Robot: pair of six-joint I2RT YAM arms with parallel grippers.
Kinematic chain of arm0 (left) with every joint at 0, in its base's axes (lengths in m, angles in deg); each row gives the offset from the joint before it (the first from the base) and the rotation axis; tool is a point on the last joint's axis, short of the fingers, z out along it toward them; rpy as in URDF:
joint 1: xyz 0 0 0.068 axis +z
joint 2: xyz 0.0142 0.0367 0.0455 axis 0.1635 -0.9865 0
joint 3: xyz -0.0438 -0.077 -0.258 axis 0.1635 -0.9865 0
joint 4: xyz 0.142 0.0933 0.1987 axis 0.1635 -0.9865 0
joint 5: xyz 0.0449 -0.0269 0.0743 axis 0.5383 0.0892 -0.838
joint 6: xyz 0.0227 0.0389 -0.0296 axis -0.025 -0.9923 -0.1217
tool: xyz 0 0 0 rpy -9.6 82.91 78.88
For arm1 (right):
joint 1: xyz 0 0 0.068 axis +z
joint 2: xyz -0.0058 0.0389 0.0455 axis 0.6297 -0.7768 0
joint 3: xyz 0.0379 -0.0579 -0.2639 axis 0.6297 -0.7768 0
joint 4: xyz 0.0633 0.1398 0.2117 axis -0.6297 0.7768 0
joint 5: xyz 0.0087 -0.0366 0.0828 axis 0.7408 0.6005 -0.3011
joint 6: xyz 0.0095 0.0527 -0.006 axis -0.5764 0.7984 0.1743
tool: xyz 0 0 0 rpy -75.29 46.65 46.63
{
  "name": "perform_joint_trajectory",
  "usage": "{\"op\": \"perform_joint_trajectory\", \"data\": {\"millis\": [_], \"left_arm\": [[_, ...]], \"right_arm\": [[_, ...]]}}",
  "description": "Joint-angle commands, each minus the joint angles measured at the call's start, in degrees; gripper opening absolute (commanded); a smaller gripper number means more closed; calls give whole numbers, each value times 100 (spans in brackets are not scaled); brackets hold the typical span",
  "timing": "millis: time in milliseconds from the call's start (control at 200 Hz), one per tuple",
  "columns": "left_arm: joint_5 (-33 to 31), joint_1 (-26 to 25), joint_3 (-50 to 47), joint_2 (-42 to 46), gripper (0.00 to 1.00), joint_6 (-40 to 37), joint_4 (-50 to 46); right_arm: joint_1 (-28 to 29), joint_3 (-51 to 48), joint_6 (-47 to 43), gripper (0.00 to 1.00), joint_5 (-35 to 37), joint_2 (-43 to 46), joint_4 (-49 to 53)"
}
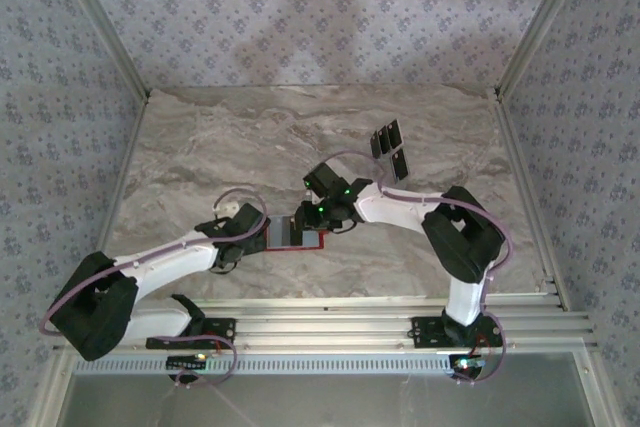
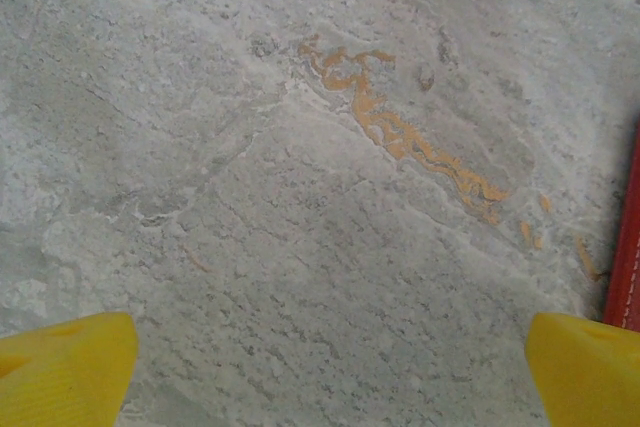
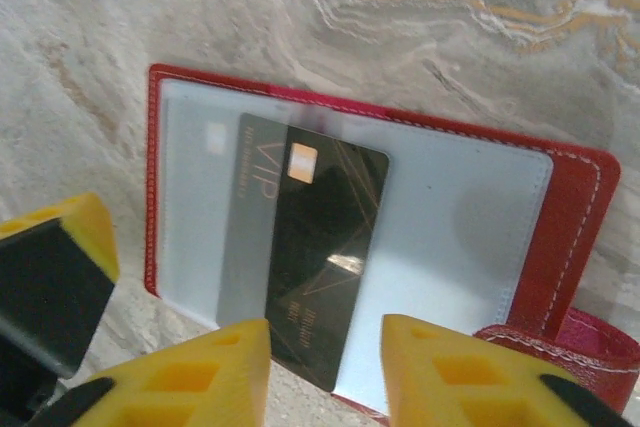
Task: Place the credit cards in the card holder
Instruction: Rotate the card holder at the center of the table.
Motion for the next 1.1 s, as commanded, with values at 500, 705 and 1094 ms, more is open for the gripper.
{"op": "perform_joint_trajectory", "data": {"millis": [500, 705, 1094], "left_arm": [[241, 34, -130, -471, 100, 71, 410], [254, 28, -130, -524, 100, 62, 440], [280, 26, -166, -559, 100, 69, 495]], "right_arm": [[51, 571, -120, 24, 8, -678, 234], [63, 640, -37, 23, -152, -808, 119], [148, 1014, 4, 23, -386, -1088, 133]]}}
